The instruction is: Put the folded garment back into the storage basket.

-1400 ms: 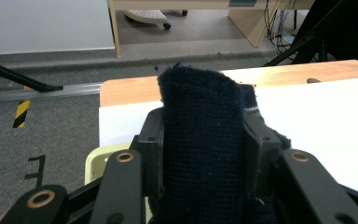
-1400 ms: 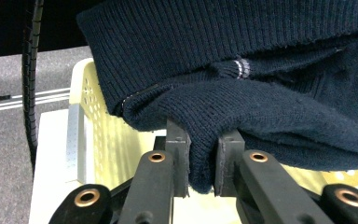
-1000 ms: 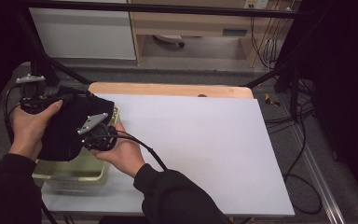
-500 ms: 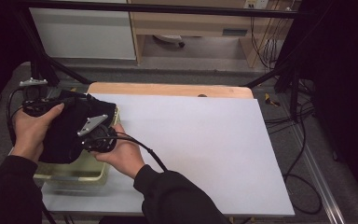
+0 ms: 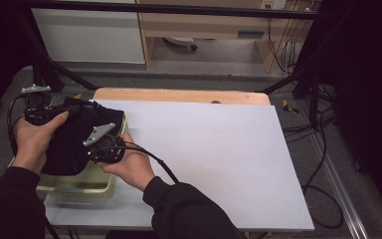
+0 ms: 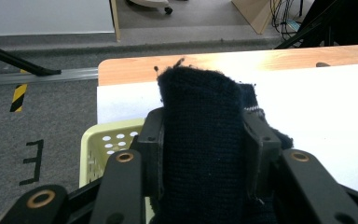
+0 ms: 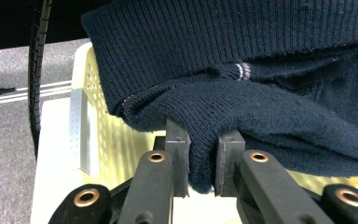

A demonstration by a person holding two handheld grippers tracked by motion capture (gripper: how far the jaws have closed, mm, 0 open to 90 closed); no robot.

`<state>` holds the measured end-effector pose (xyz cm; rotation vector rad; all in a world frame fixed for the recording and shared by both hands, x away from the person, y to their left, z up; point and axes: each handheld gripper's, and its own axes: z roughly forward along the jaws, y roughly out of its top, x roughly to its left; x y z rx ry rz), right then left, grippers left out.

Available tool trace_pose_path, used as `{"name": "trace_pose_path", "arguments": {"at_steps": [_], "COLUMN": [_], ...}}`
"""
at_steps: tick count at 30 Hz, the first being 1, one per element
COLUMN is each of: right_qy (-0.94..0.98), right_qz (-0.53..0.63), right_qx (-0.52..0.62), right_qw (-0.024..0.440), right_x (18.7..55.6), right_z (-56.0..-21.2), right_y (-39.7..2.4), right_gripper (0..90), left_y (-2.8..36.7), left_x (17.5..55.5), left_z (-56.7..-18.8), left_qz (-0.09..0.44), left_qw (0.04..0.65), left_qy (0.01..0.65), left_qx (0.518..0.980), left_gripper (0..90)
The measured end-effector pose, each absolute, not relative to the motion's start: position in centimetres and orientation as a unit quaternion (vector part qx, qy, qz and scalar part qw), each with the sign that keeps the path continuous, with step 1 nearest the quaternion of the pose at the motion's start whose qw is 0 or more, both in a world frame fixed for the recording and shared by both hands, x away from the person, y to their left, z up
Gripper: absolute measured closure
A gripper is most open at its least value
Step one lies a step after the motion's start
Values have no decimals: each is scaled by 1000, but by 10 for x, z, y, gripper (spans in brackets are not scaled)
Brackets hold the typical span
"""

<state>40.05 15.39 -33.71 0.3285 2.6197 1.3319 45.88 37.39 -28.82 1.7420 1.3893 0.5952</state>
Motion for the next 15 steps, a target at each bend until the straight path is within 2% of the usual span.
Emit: {"name": "trace_pose_path", "arguments": {"at_steps": [15], "right_qy": [885], "right_qz": [444], "right_qx": [113], "right_qw": [87], "right_x": [400], "right_z": [-345], "right_y": [158], "right_gripper": [792], "left_y": [377], "left_x": [459], "left_z": [-295], "left_qz": [233], "left_qw": [400], "left_qy": [555], "left_qx": [691], "left_gripper": [582]}}
